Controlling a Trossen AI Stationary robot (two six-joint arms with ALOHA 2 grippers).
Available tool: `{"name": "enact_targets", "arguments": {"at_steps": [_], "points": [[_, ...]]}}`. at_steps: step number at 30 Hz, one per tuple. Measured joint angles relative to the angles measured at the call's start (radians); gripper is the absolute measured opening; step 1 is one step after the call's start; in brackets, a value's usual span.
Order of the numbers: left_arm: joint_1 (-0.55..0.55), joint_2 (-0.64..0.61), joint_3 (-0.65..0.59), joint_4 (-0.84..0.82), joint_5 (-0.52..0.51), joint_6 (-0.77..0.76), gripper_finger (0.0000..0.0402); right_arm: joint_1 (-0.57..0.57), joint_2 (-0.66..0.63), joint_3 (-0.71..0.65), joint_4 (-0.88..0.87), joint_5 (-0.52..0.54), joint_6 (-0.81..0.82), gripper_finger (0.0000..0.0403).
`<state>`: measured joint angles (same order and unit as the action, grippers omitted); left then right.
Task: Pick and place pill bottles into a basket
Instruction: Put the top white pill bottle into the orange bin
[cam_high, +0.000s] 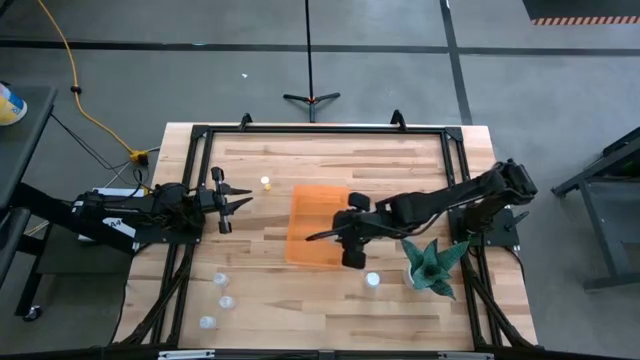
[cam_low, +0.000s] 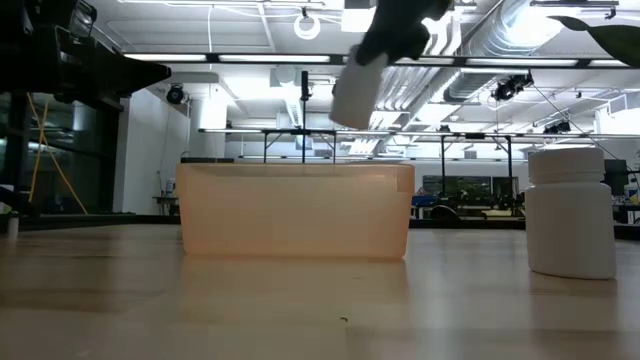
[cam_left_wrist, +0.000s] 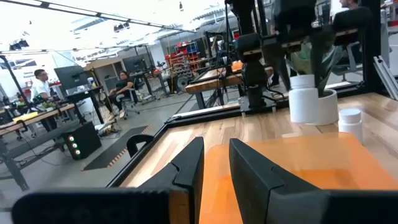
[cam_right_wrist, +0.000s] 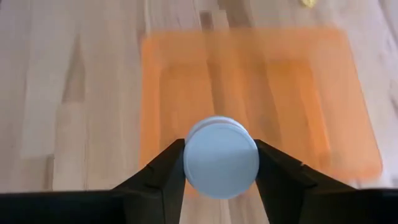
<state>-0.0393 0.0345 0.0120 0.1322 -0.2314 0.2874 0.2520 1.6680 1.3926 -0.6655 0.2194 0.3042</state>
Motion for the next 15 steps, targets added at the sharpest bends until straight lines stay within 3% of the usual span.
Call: {"name": "enact_targets", "arguments": {"at_steps": [9,15], "points": [[0.000,0.000,0.000,0.000,0.000,0.000,0.0111,-0.038,0.144,0.000,0.061,-0.121,-0.065,0.0171],[0.000,0.000,0.000,0.000,0.000,0.000,0.0111,-0.064,0.203,0.000,0.065,-0.208,-0.059,0.0156]]}}
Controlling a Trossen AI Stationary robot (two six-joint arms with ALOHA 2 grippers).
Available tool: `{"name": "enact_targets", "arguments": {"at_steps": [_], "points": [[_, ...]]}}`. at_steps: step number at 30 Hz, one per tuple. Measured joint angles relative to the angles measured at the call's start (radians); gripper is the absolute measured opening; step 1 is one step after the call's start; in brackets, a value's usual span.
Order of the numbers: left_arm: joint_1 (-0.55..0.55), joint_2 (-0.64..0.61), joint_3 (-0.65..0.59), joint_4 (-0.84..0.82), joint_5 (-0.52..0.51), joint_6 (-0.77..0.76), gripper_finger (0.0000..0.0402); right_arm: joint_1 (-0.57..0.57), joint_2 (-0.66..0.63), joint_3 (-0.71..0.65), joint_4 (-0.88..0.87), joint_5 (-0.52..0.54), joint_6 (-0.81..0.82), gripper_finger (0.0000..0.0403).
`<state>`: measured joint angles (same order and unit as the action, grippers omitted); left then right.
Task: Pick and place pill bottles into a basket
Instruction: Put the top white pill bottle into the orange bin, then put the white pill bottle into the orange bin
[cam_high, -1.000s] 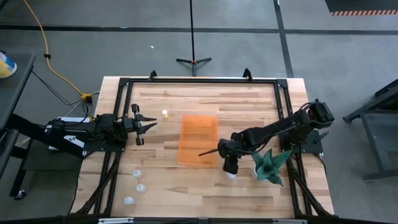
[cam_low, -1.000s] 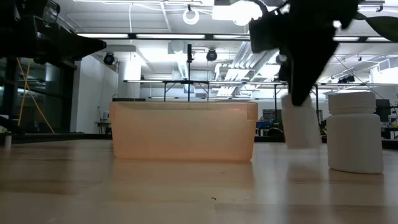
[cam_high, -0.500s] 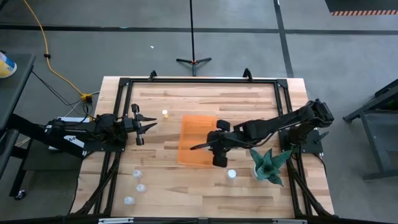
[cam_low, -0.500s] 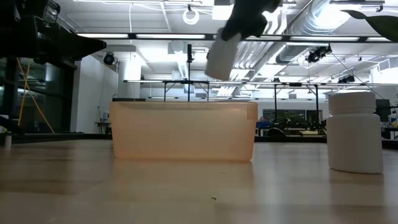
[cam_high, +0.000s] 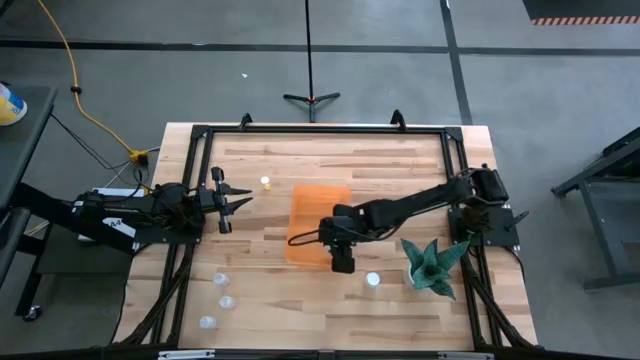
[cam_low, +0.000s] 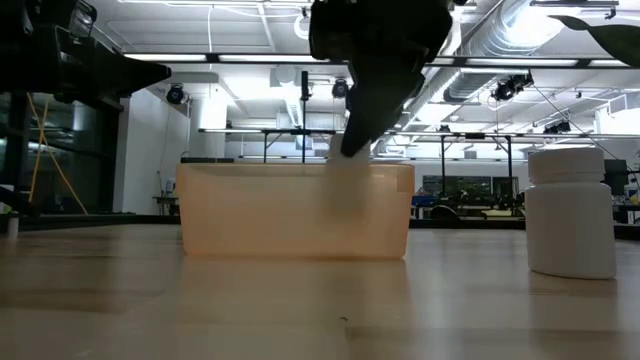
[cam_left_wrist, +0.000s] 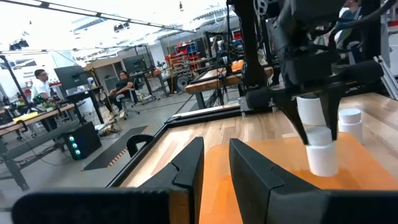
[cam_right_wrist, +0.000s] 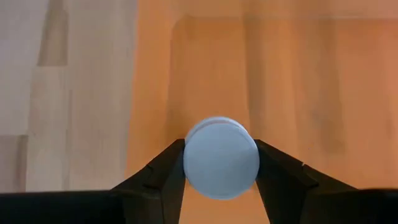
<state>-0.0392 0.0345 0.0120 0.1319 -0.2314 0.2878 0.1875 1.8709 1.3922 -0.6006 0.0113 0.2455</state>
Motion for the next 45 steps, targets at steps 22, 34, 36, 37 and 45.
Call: {"name": "enact_targets", "arguments": {"at_steps": [22,34,36,37,45], "points": [[0.000,0.000,0.000,-0.001,0.000,0.000,0.0111,-0.004,0.016,0.000,0.000,-0.048,0.053,0.0183],[0.000,0.000,0.000,-0.001,0.000,0.000,0.0111,-0.028,0.000,0.065,-0.136,-0.063,0.161,0.0253],[0.000,0.000,0.000,-0.002,0.000,0.000,0.0111,-0.039,-0.008,0.145,-0.290,-0.072,0.224,0.0254],[0.000,0.000,0.000,-0.002,0.000,0.000,0.0111,-0.039,-0.009,0.191,-0.366,-0.060,0.238,0.0254],[0.000,0.000,0.000,-0.009,-0.041,0.001,0.0111,0.086,-0.010,0.348,-0.532,0.025,0.305,0.0254]]}}
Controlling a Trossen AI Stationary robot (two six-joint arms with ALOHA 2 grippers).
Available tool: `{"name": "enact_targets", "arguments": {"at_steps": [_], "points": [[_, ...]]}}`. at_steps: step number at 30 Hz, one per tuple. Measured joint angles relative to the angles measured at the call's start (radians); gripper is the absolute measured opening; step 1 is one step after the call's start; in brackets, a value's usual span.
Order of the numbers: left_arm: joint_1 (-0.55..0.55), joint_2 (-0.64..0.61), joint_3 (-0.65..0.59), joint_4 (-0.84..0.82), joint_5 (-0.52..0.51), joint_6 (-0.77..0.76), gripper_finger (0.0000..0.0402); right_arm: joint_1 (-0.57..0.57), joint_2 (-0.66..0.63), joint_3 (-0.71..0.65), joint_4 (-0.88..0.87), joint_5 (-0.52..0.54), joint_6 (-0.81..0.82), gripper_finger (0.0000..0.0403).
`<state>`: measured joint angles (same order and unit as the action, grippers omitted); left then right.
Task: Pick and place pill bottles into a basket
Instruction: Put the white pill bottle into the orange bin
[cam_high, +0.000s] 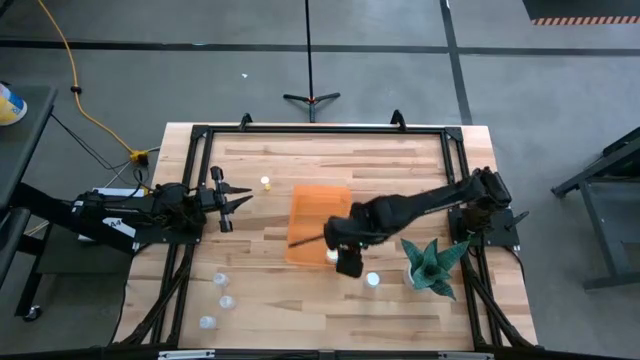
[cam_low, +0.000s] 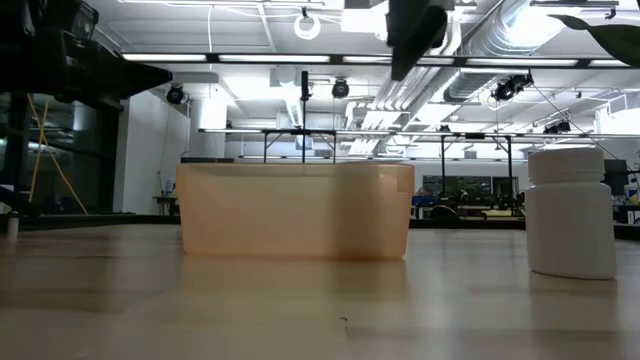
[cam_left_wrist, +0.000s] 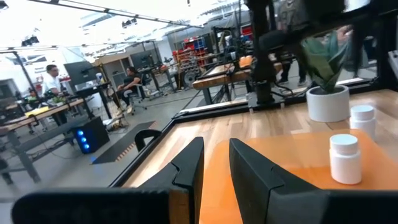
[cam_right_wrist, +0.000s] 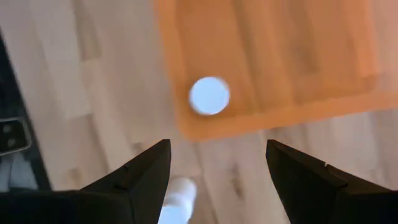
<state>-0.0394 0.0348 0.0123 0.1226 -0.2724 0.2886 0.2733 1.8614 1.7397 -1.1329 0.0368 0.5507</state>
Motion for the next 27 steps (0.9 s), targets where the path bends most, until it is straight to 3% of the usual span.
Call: {"name": "enact_targets", "arguments": {"at_steps": [10,13,21,27], "points": [[0.000,0.000,0.000,0.000,-0.009,0.000,0.0111,0.169,0.001,-0.109,-0.009,-0.030,0.201,0.0254],[0.000,0.000,0.000,0.001,-0.009,0.000,0.0111,0.176,0.002,-0.153,0.011,-0.013,0.271,0.0254],[0.000,0.000,0.000,0.010,-0.010,0.020,0.0111,0.166,0.002,-0.253,0.087,-0.107,0.279,0.0254],[0.000,0.000,0.000,0.010,-0.012,0.024,0.0111,0.164,0.005,-0.252,0.078,-0.037,0.254,0.0254]]}}
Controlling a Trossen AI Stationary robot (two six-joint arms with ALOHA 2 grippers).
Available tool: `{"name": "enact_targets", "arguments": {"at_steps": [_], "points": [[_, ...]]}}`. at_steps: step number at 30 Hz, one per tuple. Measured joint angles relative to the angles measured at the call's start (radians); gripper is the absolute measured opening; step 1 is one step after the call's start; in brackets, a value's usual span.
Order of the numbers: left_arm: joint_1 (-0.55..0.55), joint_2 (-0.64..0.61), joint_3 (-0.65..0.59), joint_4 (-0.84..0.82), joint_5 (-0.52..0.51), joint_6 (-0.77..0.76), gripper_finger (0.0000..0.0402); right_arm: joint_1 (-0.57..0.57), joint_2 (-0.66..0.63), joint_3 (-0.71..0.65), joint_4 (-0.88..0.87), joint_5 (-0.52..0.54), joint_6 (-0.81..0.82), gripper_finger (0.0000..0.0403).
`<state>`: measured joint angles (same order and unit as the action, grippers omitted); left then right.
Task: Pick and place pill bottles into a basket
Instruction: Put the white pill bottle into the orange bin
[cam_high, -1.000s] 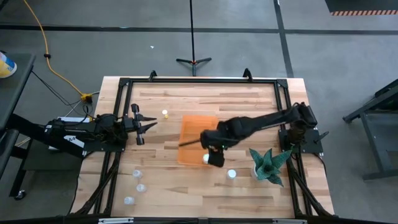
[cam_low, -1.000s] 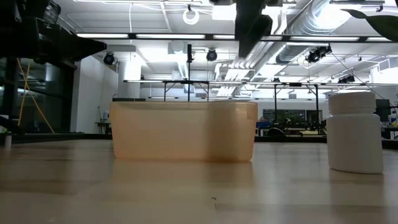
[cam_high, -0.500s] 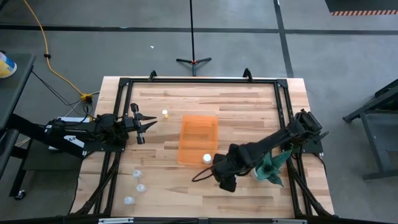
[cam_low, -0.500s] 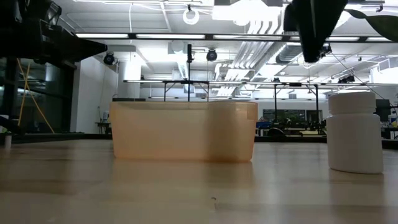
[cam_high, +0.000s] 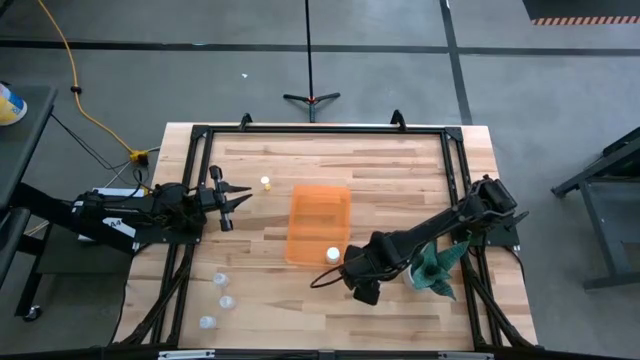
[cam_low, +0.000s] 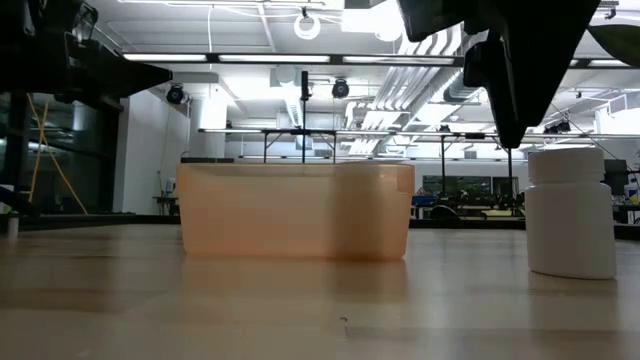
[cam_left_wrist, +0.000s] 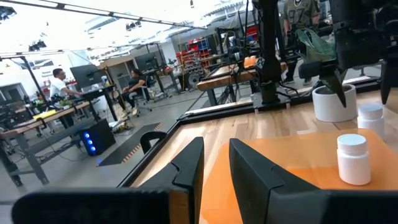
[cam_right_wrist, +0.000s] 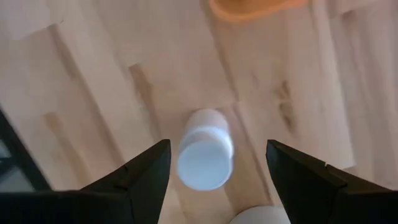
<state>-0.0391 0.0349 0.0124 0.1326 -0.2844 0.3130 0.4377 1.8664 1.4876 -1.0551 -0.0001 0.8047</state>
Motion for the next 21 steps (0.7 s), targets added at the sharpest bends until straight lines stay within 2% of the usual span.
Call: {"name": "enact_targets", "arguments": {"at_steps": [7,17,21], "points": [[0.000,0.000,0.000,0.000,0.000,0.000,0.0111,0.002,0.004,0.000,0.008,-0.008,0.006,0.0254],[0.000,0.000,0.000,0.000,0.000,0.000,0.0111,0.001,0.080,0.001,0.007,-0.105,-0.005,0.0254],[0.000,0.000,0.000,0.000,0.000,0.000,0.0111,0.001,0.081,0.001,0.004,-0.097,-0.006,0.0254]]}}
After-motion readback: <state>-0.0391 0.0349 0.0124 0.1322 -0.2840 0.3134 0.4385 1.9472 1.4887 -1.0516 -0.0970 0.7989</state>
